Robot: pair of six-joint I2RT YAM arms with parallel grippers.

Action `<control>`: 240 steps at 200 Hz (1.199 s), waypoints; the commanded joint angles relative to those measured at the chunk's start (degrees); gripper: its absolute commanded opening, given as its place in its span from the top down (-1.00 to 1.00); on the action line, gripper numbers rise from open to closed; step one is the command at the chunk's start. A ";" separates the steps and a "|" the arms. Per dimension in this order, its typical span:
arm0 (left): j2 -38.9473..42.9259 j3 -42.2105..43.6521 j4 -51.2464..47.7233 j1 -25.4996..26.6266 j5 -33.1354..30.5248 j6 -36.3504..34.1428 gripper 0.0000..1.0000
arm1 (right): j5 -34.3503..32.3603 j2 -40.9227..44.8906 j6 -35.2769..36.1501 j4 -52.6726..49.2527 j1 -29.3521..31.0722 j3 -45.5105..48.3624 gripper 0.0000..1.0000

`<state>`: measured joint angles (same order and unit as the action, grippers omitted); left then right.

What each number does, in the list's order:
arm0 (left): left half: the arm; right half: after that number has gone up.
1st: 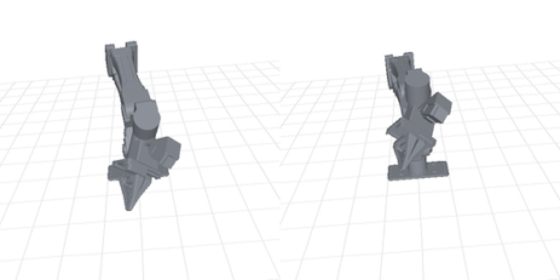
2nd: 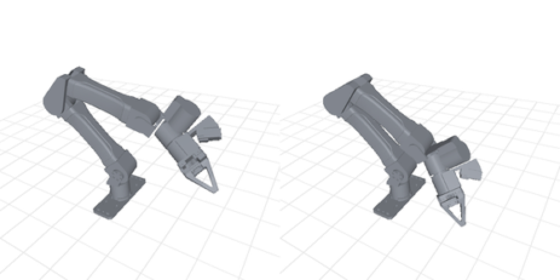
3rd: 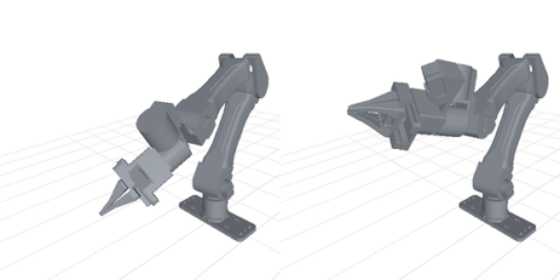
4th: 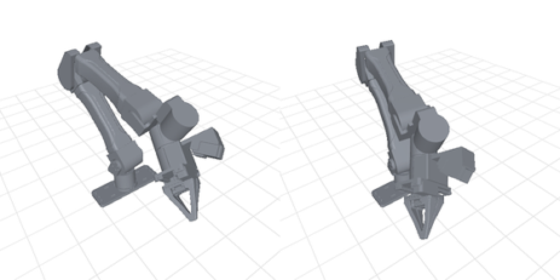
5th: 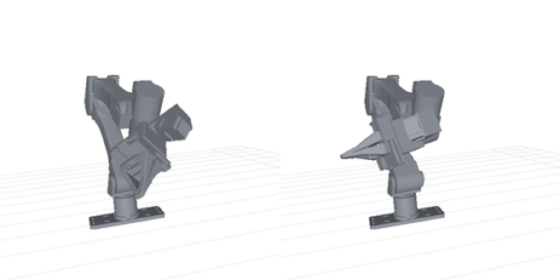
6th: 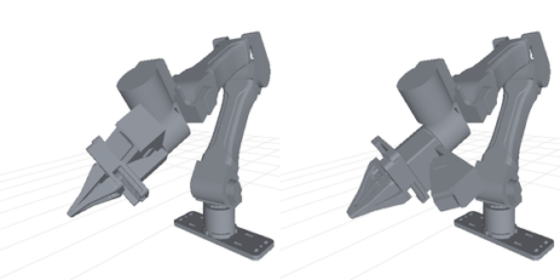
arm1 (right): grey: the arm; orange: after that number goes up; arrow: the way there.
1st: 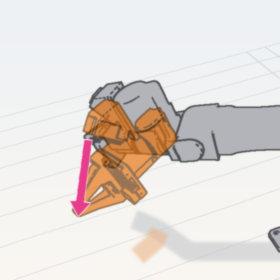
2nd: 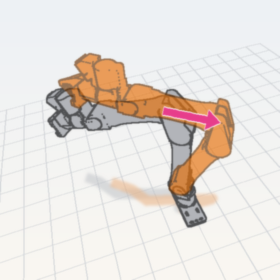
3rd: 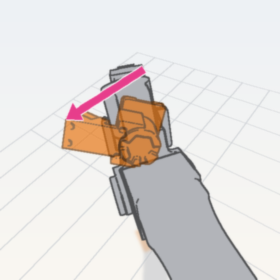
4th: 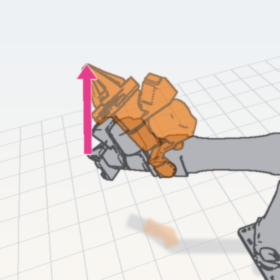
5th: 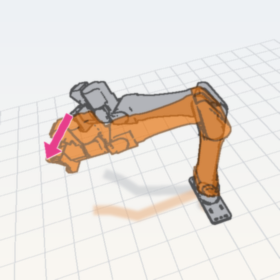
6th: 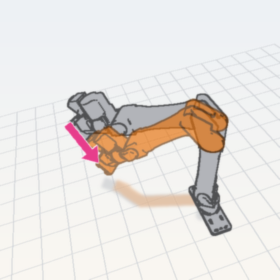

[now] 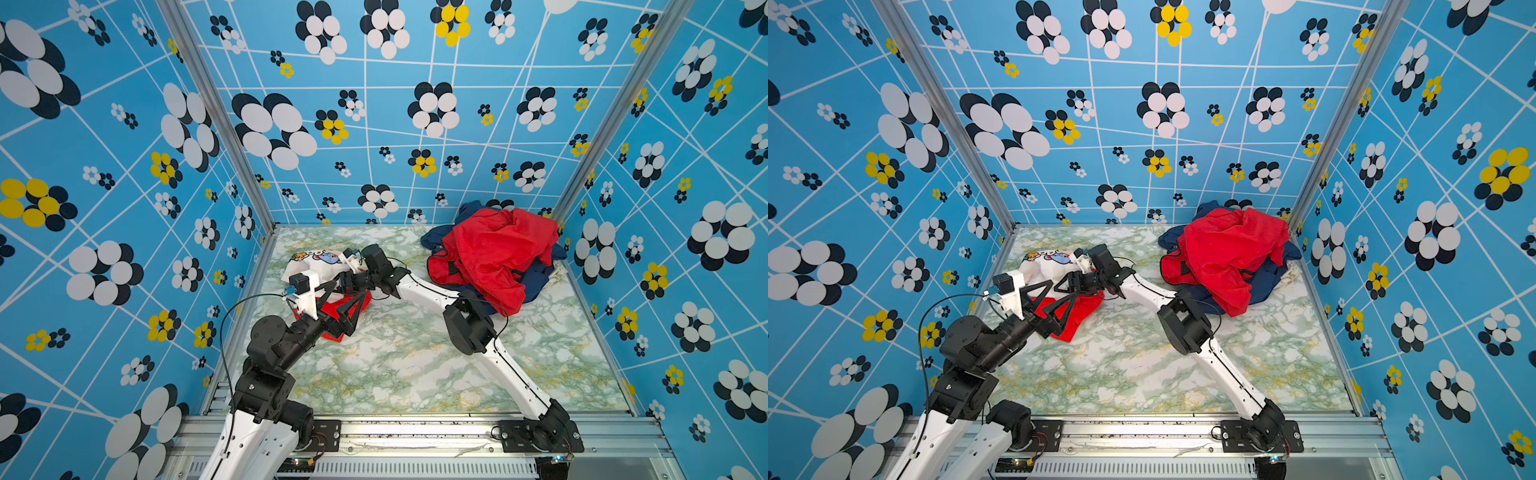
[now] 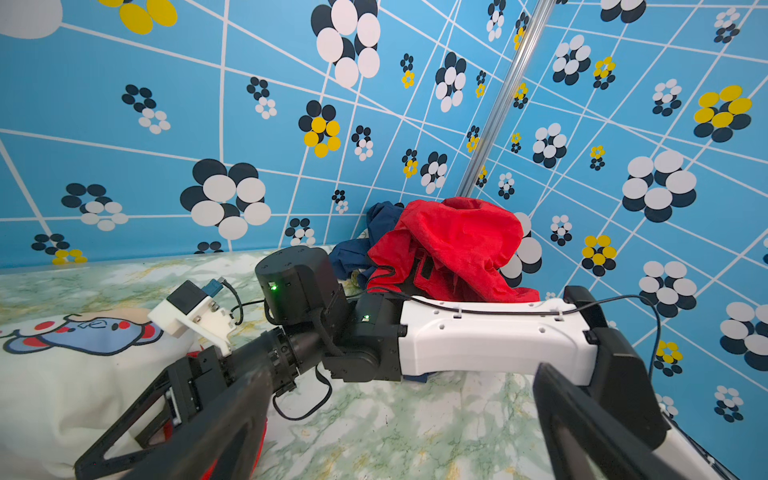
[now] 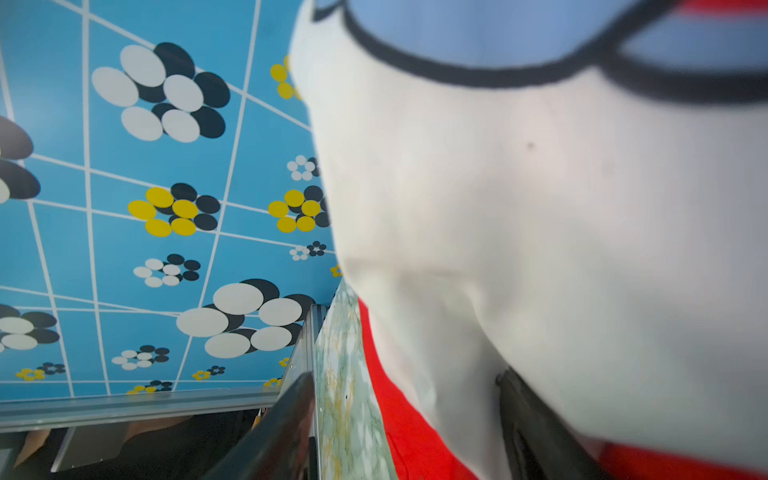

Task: Pick out a specific cloth from the pile

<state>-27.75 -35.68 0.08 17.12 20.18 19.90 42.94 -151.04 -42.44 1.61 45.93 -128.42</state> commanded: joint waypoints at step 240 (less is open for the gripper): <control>-21.17 -0.74 -11.99 -15.34 -30.54 -5.67 -0.99 | -40.21 81.73 27.66 -33.63 -25.60 69.23 -0.98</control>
<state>-44.56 -38.28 -18.50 5.02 -6.24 14.92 10.00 -74.04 -17.87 -29.82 25.12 -62.94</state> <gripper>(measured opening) 0.992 0.991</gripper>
